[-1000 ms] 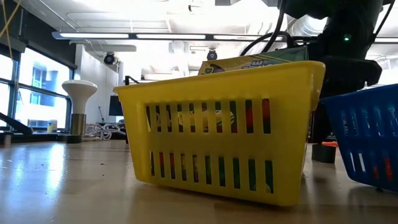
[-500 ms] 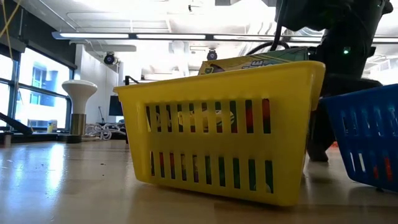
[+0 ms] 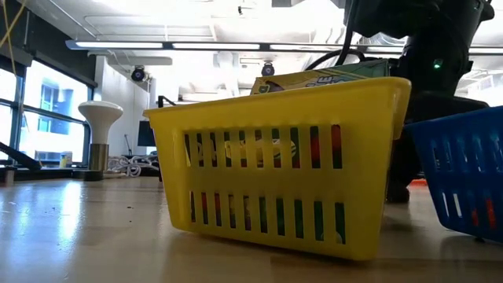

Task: Pick & Place Office Desk Supplies
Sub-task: Put the bottom right black rubber band into the orange bin

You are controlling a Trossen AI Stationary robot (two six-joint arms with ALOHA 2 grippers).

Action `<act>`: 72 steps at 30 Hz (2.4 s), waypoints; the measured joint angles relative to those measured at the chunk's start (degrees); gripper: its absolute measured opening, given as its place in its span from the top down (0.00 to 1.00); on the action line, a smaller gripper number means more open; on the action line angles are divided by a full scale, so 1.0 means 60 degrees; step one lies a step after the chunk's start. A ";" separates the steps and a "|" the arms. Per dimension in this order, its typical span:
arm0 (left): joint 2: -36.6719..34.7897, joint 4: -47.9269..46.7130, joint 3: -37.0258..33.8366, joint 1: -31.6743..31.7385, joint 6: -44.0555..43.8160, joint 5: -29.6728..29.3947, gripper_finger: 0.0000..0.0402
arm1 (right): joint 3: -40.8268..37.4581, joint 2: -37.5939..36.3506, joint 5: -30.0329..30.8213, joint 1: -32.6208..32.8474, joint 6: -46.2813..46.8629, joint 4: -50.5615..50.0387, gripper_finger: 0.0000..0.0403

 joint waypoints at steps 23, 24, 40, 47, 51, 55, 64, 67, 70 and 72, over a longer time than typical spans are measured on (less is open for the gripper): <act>0.0000 0.0087 0.0000 0.0000 0.0771 -0.0870 0.69 | 0.4863 -0.0317 0.5469 0.3367 -0.1733 -0.0874 0.99; 0.0000 0.0131 0.0000 -0.0007 0.0755 -0.1047 0.69 | 0.4867 -0.0313 0.5391 0.3453 -0.2317 -0.0179 0.99; -0.0003 0.2531 0.0000 0.0204 -0.0563 -0.1414 0.69 | 0.4860 -0.0240 0.4976 0.3508 -0.5431 0.2359 0.99; 0.0000 0.2913 0.0000 0.0593 -0.1224 -0.1423 0.69 | 0.4860 -0.0240 0.4973 0.3508 -0.6159 0.2648 0.99; 0.0000 0.3251 0.0000 0.0844 -0.1240 -0.1280 0.69 | 0.4860 -0.0240 0.4973 0.3399 -0.6229 0.2605 0.99; 0.0000 0.3337 -0.0011 0.1037 -0.1269 -0.0549 0.69 | 0.4860 -0.0244 0.4965 0.3309 -0.6287 0.2605 0.99; 0.0000 0.3377 -0.0011 0.1126 -0.1265 -0.0273 0.69 | 0.4860 -0.0244 0.5398 0.3220 -0.6510 0.2542 0.99; 0.0000 0.3391 -0.0011 0.1126 -0.1211 -0.0306 0.69 | 0.4860 -0.0244 0.5560 0.3220 -0.6504 0.2553 0.99; 0.0000 0.3480 -0.0011 0.1237 -0.1160 -0.0331 0.69 | 0.4860 -0.0244 0.6376 0.3249 -0.6459 0.2582 0.99; 0.0000 0.3489 -0.0007 0.1305 -0.1164 -0.0323 0.69 | 0.4860 -0.0244 0.6628 0.3241 -0.6457 0.2579 0.99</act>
